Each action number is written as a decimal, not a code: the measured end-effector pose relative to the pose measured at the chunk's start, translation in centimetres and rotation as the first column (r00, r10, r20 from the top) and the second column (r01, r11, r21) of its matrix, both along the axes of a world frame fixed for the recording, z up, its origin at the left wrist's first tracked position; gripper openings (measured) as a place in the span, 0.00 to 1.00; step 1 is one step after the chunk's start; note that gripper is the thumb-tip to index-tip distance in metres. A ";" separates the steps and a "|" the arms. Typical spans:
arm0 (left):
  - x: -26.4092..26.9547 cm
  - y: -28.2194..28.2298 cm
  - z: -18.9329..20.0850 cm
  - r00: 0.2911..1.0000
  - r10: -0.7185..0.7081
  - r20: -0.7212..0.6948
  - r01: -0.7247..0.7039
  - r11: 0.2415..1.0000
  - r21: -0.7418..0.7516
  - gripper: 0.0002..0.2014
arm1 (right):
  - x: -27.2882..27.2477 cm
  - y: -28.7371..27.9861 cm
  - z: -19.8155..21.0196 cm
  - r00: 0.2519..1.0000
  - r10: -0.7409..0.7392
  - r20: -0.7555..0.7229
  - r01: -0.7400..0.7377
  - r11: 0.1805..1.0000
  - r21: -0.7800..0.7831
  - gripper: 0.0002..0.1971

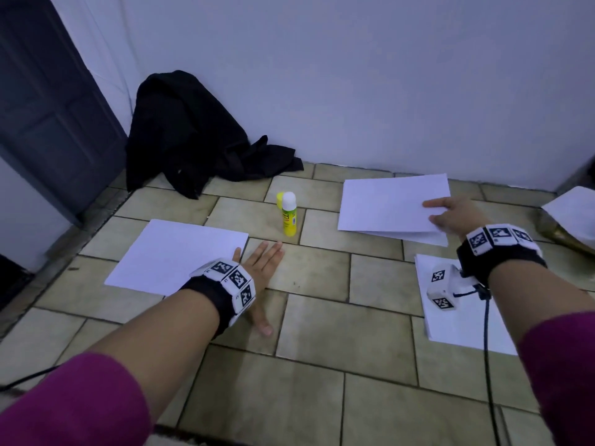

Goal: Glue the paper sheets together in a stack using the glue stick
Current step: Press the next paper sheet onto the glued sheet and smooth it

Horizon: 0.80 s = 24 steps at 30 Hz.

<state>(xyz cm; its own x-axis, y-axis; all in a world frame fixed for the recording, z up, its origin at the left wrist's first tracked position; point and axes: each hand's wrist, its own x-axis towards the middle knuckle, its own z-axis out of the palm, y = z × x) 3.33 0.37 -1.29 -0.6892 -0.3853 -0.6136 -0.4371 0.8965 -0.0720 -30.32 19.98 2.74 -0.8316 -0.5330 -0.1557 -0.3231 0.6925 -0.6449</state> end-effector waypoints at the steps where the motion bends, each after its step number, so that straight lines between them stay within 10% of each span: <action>1: 0.0 0.0 0.2 1.000 0.001 0.003 -0.001 1.000 0.012 0.79 | 0.0 -0.1 -0.2 1.000 0.001 -0.002 -0.001 1.000 0.018 0.19; 24: 0.1 0.0 0.7 0.999 -0.031 0.011 0.031 0.999 0.036 0.78 | -0.8 -2.3 -2.8 0.995 0.003 -0.099 0.038 0.913 0.407 0.20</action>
<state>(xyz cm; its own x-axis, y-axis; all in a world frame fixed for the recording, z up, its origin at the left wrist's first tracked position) 3.39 0.33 -0.61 -0.6932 -0.3416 -0.6347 -0.4086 0.9116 -0.0444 -31.08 17.68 -0.11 -0.8620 -0.4252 -0.2759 -0.3543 0.8948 -0.2718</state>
